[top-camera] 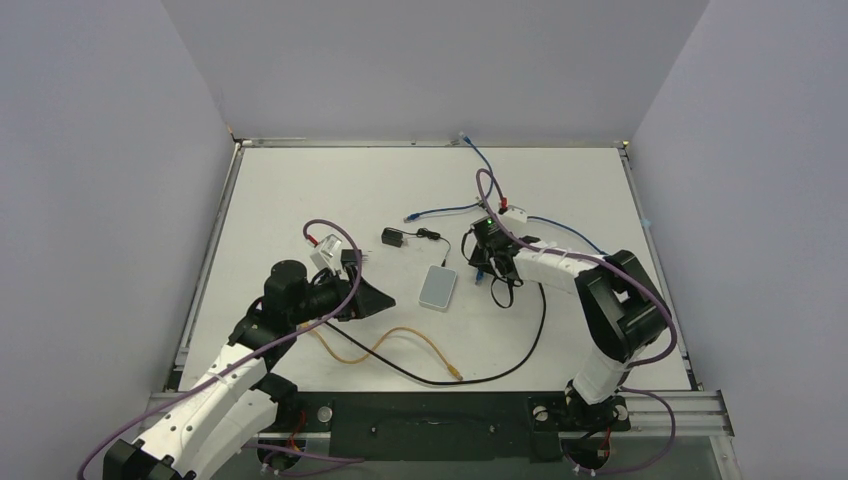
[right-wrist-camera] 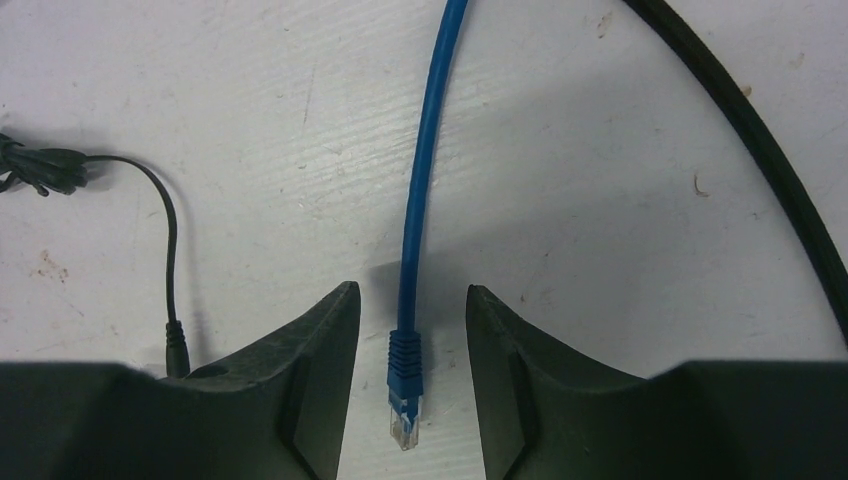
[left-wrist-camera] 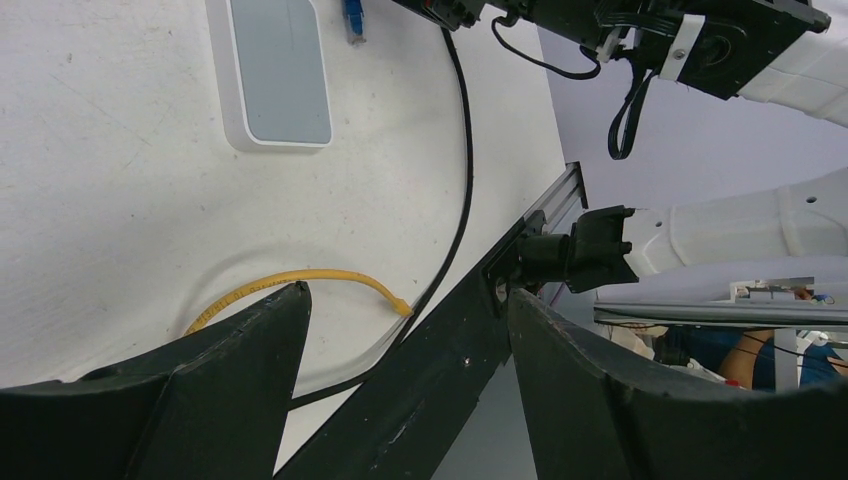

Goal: Insert the plug into the switch port
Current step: Pick up the connector from the center of the board.

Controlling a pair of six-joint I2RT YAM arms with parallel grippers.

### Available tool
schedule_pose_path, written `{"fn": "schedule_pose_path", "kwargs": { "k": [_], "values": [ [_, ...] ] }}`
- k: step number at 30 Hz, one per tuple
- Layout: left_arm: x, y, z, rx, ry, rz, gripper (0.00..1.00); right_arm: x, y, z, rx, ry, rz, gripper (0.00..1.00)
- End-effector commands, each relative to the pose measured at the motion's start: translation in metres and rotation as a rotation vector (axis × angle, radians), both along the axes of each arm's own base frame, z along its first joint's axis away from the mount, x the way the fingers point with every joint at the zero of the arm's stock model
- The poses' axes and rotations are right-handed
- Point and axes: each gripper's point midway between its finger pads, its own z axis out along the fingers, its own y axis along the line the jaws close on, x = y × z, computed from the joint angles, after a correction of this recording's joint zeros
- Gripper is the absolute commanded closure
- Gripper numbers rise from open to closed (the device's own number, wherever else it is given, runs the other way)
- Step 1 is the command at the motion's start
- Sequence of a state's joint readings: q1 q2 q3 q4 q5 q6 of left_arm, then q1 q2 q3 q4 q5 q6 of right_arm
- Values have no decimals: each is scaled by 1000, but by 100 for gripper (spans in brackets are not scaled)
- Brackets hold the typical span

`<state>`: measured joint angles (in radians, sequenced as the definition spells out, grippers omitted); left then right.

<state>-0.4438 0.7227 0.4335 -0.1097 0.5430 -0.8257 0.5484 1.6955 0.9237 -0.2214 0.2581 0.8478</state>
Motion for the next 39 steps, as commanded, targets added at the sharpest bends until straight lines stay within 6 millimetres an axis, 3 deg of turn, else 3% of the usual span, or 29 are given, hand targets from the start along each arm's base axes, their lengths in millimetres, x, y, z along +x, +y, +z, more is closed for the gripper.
{"fn": "schedule_pose_path", "kwargs": {
  "k": [1, 19, 28, 31, 34, 39],
  "values": [
    [4, 1, 9, 7, -59, 6, 30, 21, 1, 13, -10, -60, -50, 60],
    [3, 4, 0, 39, -60, -3, 30, 16, 2, -16, -125, 47, -25, 77],
    [1, 4, -4, 32, -55, -2, 30, 7, 2, -34, -159, 109, 17, 98],
    [1, 4, -4, 34, -58, -3, 30, 6, 3, -37, -156, 116, 26, 100],
    [1, 4, -4, 35, -55, -6, 30, 6, 7, -33, -125, 94, 24, 100],
    [0, 1, 0, 24, -61, -23, 30, 12, 17, -1, -50, 9, 22, 100]
  ]
}}
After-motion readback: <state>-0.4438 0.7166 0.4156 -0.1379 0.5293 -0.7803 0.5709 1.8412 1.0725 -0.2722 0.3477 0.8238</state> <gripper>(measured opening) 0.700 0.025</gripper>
